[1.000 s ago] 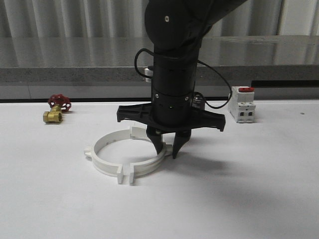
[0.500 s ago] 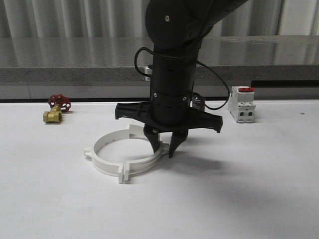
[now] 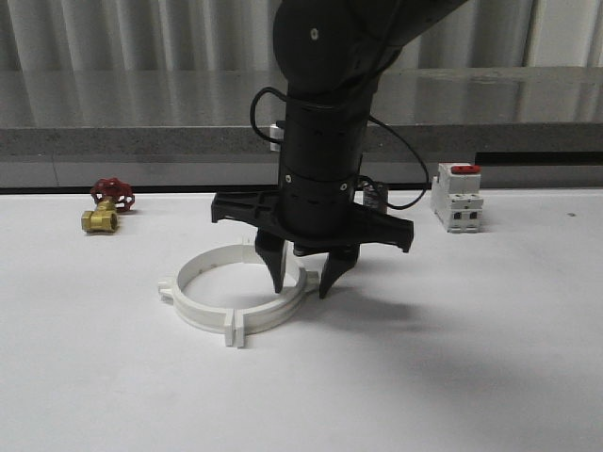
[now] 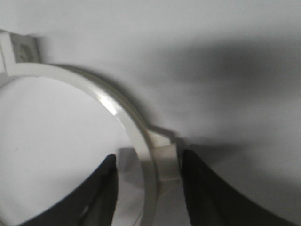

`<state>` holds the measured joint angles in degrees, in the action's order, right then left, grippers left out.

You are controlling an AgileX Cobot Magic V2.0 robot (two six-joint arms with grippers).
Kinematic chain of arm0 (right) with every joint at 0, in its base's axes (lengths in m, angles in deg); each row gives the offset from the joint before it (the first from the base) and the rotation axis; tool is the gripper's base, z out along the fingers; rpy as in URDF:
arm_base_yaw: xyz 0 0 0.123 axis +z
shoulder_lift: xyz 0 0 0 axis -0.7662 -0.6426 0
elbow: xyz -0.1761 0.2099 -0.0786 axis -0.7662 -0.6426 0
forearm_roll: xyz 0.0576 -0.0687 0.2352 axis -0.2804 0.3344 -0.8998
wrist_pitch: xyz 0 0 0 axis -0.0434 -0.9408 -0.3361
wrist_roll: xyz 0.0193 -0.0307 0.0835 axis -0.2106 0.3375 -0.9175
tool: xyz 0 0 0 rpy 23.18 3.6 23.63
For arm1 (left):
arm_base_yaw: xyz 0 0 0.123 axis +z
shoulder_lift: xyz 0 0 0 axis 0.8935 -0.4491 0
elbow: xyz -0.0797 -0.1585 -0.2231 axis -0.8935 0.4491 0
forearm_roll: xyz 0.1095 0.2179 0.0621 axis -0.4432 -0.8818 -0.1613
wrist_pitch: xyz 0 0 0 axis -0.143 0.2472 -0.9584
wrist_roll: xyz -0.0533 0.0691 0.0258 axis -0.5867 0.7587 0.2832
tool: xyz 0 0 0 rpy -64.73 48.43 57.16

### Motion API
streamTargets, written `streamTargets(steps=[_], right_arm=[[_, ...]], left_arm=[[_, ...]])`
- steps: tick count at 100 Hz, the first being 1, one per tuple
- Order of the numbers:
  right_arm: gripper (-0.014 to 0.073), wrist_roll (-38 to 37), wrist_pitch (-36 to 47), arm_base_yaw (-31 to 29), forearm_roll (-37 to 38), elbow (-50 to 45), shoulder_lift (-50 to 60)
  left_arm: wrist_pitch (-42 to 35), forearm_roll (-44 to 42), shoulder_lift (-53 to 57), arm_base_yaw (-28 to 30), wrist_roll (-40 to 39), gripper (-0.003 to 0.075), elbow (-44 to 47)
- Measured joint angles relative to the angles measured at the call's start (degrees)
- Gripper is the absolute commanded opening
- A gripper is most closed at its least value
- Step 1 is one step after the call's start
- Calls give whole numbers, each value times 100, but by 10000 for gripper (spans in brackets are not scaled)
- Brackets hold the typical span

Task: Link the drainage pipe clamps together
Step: 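Press the held half against the placed half to close the ring, then open the right gripper and raise it away from the ring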

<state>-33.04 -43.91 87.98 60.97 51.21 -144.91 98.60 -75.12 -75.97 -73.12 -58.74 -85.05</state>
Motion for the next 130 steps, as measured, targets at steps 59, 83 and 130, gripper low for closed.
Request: streamTargets(steps=[59,83,130], right_arm=[[457,710,-385,12,306,399,173],[457,1682,-476,-187,306,452,969],[457,2508,-553,-1747,494,-1287,3505]], left_arm=[[0,0,0,0,0,-20,0],[0,0,0,0,0,-20,0],[0,0,0,0,0,-20,0]])
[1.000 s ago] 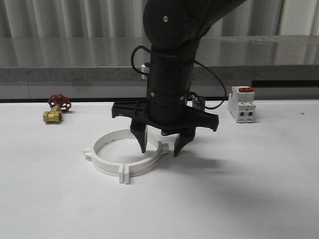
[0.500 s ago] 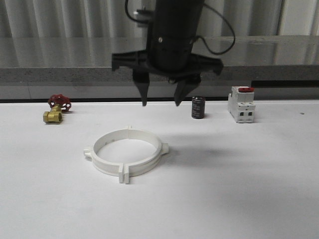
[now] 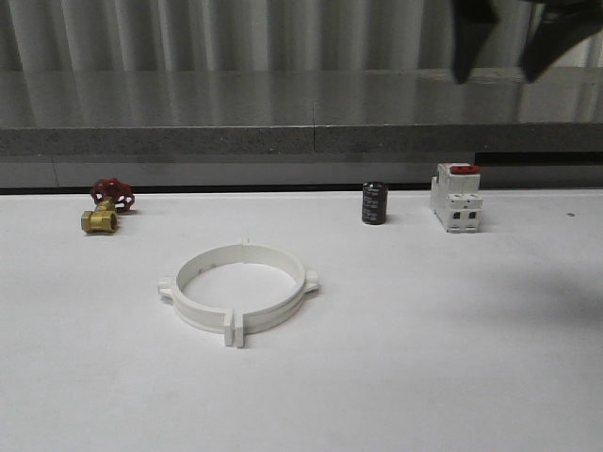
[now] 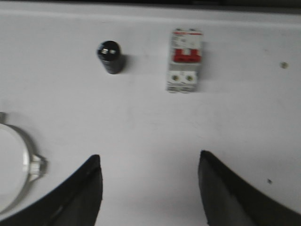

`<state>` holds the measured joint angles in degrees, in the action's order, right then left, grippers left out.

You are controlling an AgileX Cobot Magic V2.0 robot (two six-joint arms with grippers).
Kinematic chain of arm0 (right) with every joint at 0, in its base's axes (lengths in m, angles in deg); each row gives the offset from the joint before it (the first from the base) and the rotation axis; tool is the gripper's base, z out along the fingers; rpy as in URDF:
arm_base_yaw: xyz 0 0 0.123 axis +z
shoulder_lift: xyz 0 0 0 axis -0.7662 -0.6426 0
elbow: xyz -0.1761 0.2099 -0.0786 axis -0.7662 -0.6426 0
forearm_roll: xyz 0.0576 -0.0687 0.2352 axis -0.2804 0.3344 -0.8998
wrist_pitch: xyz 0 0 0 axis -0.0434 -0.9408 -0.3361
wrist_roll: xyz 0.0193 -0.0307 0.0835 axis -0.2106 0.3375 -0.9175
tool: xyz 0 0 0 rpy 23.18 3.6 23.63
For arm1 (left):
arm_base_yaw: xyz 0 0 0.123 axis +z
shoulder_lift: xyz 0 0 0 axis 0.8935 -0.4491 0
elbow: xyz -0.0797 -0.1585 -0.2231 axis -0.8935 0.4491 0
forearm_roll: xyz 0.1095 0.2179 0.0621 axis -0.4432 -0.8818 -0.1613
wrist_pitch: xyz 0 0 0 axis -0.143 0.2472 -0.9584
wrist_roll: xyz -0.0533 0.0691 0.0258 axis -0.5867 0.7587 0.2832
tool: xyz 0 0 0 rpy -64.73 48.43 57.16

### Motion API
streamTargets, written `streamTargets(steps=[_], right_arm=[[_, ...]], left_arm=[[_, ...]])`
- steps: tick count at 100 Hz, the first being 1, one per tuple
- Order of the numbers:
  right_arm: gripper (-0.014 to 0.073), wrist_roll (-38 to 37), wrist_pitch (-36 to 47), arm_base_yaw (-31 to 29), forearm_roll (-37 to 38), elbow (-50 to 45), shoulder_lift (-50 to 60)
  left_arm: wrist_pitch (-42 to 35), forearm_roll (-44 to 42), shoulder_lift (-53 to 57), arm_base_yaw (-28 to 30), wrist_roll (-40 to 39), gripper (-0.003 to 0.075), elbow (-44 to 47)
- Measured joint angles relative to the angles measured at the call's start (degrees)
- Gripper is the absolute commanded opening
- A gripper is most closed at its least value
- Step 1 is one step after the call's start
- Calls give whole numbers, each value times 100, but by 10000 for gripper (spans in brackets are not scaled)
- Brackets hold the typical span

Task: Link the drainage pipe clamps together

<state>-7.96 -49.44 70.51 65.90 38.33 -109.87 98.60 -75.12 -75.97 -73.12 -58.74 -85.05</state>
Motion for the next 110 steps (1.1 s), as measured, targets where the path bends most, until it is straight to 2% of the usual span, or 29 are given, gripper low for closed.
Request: streamTargets(steps=[26,59,69,92,110], right_arm=[[457,105,39,-831,72,-1825,2046],[449,201,-288,-896,96,-3260,4355],[353,290,-436,-896,96,-3565,4936],[-74,327,-644,-896,96,-3861,5701],[-69,338,-630,-896,96,-3865,5763]], left_arm=[[0,0,0,0,0,-20,0],[0,0,0,0,0,-20,0],[0,0,0,0,0,-20,10],[0,0,0,0,0,-20,10],[0,0,0,0,0,-20,10]])
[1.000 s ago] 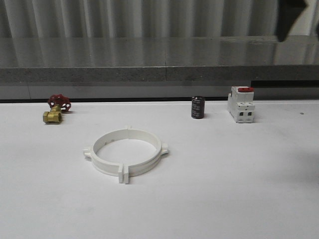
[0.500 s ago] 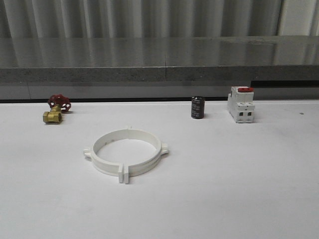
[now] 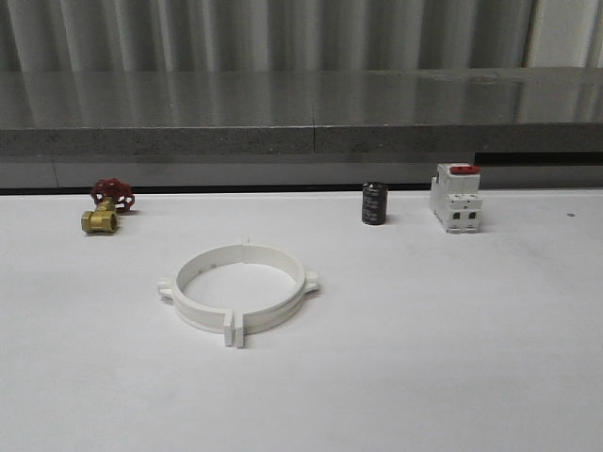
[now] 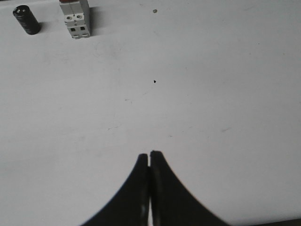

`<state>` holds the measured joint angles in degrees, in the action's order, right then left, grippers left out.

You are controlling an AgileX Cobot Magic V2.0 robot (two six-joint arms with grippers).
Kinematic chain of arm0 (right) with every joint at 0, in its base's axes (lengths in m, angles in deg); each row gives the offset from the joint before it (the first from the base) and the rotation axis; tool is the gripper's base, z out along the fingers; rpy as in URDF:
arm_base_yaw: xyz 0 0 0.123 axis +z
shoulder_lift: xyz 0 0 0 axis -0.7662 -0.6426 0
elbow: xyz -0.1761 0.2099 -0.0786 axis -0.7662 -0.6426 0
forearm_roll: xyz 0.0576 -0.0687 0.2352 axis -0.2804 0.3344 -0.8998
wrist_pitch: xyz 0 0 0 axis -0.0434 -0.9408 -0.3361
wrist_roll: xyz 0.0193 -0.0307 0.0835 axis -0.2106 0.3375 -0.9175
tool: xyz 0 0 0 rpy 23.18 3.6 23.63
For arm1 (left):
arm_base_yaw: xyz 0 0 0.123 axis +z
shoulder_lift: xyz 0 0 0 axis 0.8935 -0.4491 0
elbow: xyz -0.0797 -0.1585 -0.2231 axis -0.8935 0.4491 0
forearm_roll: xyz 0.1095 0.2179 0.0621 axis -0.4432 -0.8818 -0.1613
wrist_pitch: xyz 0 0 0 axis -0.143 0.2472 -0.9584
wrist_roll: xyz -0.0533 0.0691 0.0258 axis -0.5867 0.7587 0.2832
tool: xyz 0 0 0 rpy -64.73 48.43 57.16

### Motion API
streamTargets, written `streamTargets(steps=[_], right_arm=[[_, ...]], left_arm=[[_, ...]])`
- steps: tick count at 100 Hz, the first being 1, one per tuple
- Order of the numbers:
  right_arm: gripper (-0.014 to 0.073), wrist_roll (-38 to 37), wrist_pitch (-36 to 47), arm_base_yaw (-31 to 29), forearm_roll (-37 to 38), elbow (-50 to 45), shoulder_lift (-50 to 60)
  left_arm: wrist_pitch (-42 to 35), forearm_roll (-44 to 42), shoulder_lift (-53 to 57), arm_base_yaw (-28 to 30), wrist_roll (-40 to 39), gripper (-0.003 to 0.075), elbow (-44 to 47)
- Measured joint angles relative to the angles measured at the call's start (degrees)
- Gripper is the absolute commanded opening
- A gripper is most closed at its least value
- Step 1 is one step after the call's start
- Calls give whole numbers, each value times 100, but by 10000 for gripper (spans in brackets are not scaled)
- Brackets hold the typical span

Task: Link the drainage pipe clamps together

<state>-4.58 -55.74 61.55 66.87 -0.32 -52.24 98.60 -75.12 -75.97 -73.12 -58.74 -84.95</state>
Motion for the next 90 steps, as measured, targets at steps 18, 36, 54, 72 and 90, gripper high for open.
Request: streamTargets(steps=[18,36,54,72,90], right_arm=[[-69,0,0,0,0,0,0],[-69,4,0,0,0,0,0],[-69,4,-10,0,0,0,0],[-69,4,-10,0,0,0,0],[-69,28,331,-8,0,-207,91]], left_arm=[[0,0,0,0,0,-20,0],[0,0,0,0,0,-20,0],[0,0,0,0,0,-20,0],[0,0,0,0,0,-20,0],[0,0,0,0,0,-20,0]])
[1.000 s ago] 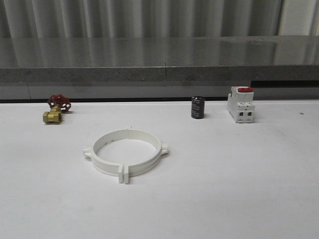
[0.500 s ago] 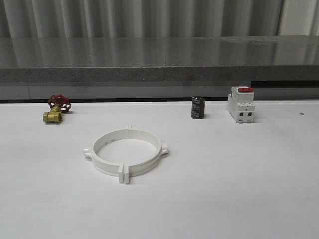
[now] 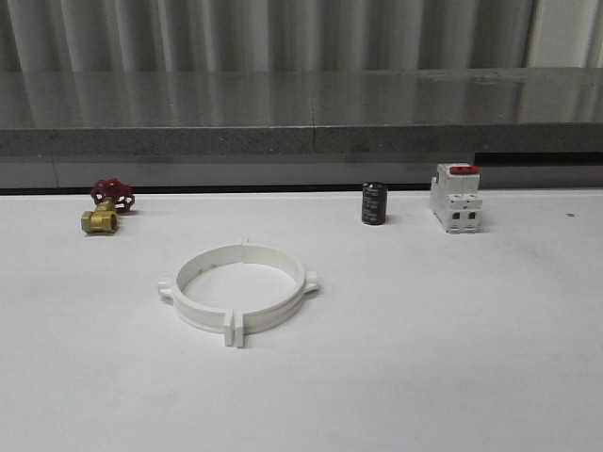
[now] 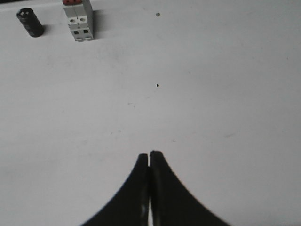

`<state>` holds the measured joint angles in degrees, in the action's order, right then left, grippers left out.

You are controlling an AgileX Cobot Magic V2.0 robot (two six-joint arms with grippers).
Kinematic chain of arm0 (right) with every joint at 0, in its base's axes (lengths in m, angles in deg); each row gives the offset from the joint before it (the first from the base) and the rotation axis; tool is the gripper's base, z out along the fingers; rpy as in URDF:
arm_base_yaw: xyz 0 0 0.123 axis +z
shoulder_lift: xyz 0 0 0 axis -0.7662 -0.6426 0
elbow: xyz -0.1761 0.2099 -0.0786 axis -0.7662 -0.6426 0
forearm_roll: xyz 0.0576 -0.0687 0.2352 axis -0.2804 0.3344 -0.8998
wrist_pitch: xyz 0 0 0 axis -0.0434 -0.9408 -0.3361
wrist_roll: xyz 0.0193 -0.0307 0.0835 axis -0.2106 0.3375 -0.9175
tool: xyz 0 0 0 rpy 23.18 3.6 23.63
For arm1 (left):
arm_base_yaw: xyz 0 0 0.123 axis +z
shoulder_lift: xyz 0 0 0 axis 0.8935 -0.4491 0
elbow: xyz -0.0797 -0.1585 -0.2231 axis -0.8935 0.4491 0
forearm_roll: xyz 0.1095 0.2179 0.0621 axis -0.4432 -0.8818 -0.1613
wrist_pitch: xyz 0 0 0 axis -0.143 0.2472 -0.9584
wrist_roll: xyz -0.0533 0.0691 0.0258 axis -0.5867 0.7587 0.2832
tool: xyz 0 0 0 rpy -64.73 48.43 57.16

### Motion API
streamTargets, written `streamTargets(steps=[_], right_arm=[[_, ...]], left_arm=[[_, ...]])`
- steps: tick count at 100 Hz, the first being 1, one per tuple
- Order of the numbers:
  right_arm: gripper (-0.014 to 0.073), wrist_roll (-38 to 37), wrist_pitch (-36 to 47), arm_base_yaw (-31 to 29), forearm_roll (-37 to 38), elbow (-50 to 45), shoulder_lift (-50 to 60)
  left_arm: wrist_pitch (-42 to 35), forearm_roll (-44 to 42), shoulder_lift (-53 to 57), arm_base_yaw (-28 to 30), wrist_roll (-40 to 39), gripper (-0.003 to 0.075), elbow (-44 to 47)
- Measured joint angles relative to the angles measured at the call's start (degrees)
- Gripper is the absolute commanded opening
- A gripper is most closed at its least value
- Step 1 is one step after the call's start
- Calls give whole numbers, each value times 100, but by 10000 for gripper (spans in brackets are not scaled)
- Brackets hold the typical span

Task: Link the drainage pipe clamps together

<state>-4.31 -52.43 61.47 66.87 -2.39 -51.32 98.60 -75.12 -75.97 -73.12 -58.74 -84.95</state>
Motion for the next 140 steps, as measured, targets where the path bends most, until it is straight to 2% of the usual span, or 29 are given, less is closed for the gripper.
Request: streamTargets(steps=[17,33,43,77,110,140], right_arm=[[-69,484,1174,-187,-197,-620,468],[-69,1407,2102,-648,-998,-1281,1035],[-69,1715,2464,-873,-1322,-1651,1389],[-69,1839,3150,-952,-1593,-2839,2718],[-69,1848,3768,-952,-1650,-3419,2813],[-69,1848,4070,-952,-1650,-3451,2813]], left_arm=[[0,0,0,0,0,-20,0],[0,0,0,0,0,-20,0],[0,0,0,0,0,-20,0],[0,0,0,0,0,-20,0],[0,0,0,0,0,-20,0],[0,0,0,0,0,-20,0]])
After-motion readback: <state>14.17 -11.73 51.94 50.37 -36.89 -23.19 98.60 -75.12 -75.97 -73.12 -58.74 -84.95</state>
